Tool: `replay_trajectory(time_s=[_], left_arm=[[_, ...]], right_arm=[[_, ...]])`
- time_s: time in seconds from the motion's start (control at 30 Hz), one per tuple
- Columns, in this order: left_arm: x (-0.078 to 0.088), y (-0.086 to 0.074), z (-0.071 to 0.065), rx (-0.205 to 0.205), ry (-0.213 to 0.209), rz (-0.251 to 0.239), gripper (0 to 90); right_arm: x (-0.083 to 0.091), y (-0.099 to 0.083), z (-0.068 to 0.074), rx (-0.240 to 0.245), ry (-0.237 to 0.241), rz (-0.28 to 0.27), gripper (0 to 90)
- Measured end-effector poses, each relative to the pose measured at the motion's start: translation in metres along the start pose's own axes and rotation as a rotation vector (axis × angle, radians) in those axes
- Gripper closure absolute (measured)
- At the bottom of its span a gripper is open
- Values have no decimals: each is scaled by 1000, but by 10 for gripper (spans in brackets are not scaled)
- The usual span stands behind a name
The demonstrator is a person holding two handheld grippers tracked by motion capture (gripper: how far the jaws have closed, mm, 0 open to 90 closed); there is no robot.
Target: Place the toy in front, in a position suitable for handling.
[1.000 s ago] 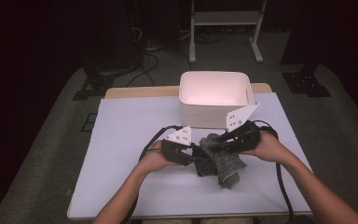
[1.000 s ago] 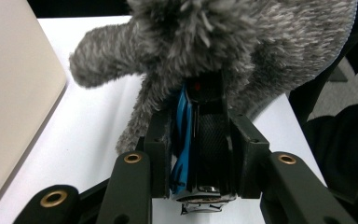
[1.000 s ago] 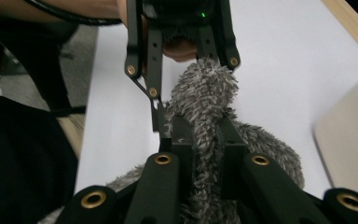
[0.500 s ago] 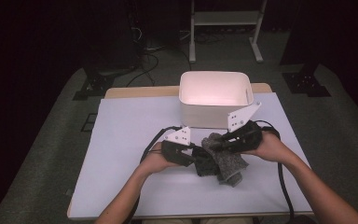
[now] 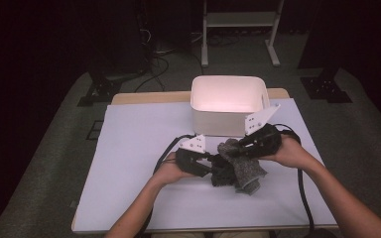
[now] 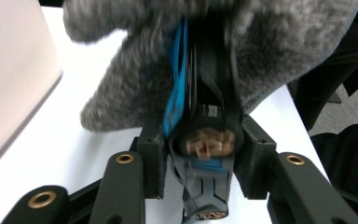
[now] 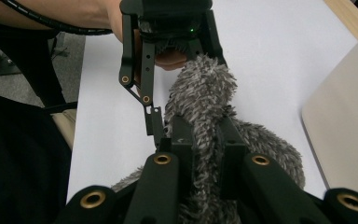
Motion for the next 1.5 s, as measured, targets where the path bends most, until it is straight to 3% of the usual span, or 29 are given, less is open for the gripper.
replay_trajectory(time_s=[0.2,0.3,0.4,0.5,0.53,0.6,0.73,0.97,1.17,1.3,1.5], left_arm=[[-3,-5,0,20,16,-29,577],[-9,-9,1,33,22,-5,512],[-11,-10,-2,25,11,-15,555],[-12,-11,-2,60,2,-24,560],[-14,-13,-2,79,-3,-4,555],[-17,-15,-3,72,-2,8,526],[-16,-15,-5,58,-5,-4,563],[-10,-14,-7,28,-21,34,568],[11,-16,-5,9,-6,72,568],[26,-22,-5,6,0,106,570],[29,-26,-7,5,13,64,572]], right_arm=[[2,-3,-4,-11,-14,-6,803],[3,-4,-3,-5,-4,-9,803],[2,-4,1,-7,-3,-5,802],[3,-4,2,2,0,-6,802],[3,-4,1,7,-3,-6,802],[2,-4,3,10,1,-5,802],[2,-4,6,15,6,-4,802],[-1,1,15,43,8,-3,801],[-5,9,16,58,17,-21,801],[-11,2,14,39,15,-3,801],[-18,-5,12,7,44,-18,801]])
Point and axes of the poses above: each handheld gripper's, and its own axes: x roughly backward along the jaws, y roughly out of its top, z roughly to its left, the point moved 8 cm from there along -x, roughly forward along the jaws, and after that the axes turned 10 degrees about -x, right-handed, at the moved point
